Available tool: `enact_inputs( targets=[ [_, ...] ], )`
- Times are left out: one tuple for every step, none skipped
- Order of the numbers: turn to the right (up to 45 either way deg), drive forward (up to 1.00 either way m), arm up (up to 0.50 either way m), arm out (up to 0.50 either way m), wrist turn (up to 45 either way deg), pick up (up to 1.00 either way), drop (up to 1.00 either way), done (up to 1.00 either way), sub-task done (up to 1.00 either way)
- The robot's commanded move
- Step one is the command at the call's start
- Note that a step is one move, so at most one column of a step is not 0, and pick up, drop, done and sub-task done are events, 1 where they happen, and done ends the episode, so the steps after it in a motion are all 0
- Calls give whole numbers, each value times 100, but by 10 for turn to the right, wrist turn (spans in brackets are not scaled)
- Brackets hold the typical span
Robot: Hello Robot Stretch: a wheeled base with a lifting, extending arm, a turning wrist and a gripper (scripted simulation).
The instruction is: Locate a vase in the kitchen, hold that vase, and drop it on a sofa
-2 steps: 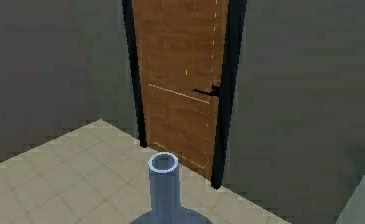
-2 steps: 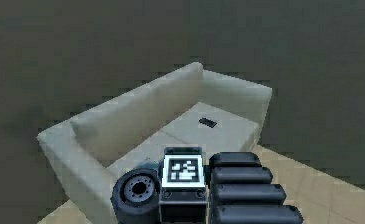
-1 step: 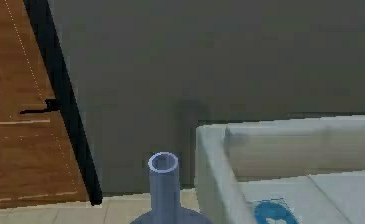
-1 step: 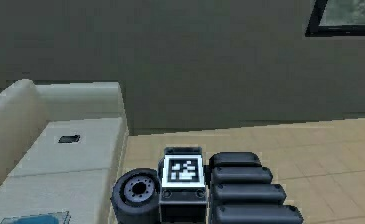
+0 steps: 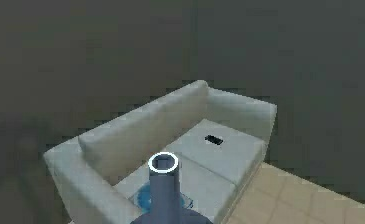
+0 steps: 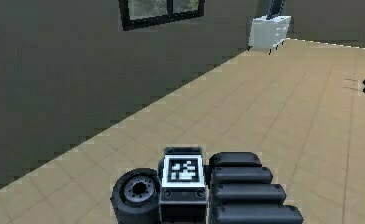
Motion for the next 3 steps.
enact_inputs(
  targets=[
    [0,15,0,0,0,0,0,0,0],
    [-450,0,0,0,0,0,0,0,0],
    [-450,0,0,0,0,0,0,0,0]
  ],
)
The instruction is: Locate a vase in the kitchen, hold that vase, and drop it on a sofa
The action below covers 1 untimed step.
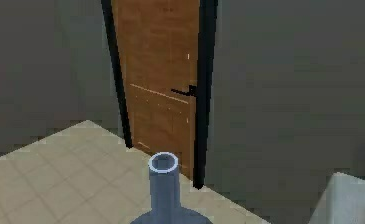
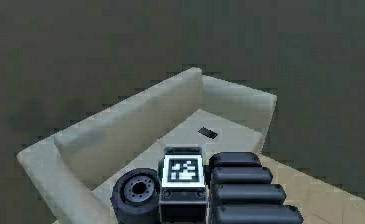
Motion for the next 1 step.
enact_inputs(
  targets=[
    [-330,0,0,0,0,0,0,0,0]
  ],
)
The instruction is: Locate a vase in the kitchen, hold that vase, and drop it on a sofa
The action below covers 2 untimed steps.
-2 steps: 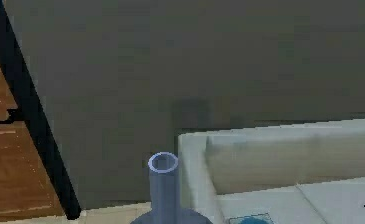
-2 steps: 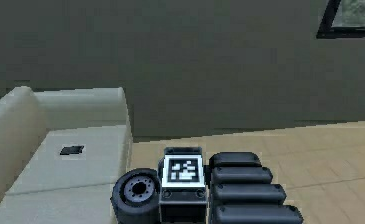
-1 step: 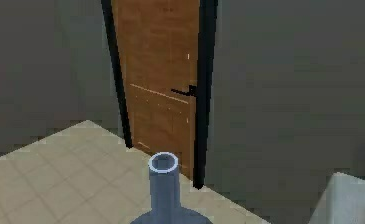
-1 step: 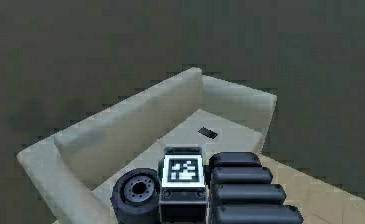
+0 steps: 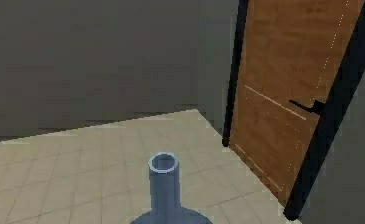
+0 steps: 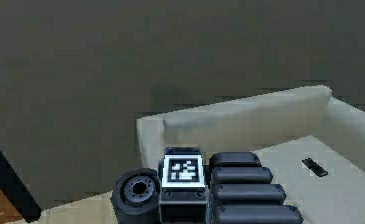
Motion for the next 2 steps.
enact_inputs(
  targets=[
    [450,0,0,0,0,0,0,0,0],
    [450,0,0,0,0,0,0,0,0]
  ],
)
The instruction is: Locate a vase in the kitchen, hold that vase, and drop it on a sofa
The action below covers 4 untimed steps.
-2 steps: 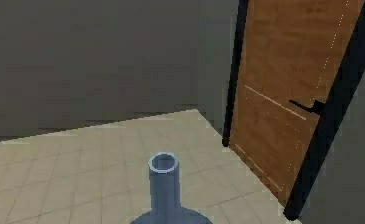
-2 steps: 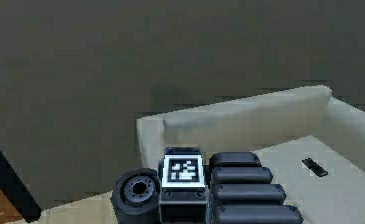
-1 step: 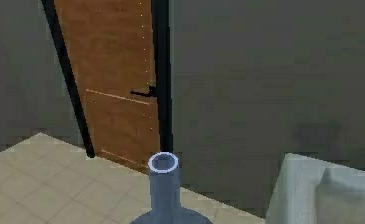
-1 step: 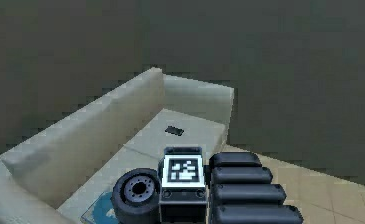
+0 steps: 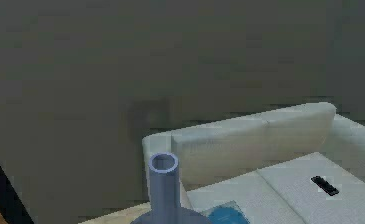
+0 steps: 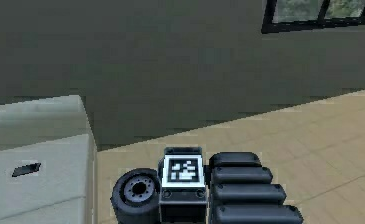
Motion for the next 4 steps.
enact_inputs(
  targets=[
    [120,0,0,0,0,0,0,0,0],
    [-450,0,0,0,0,0,0,0,0],
    [-450,0,0,0,0,0,0,0,0],
    [450,0,0,0,0,0,0,0,0]
  ],
)
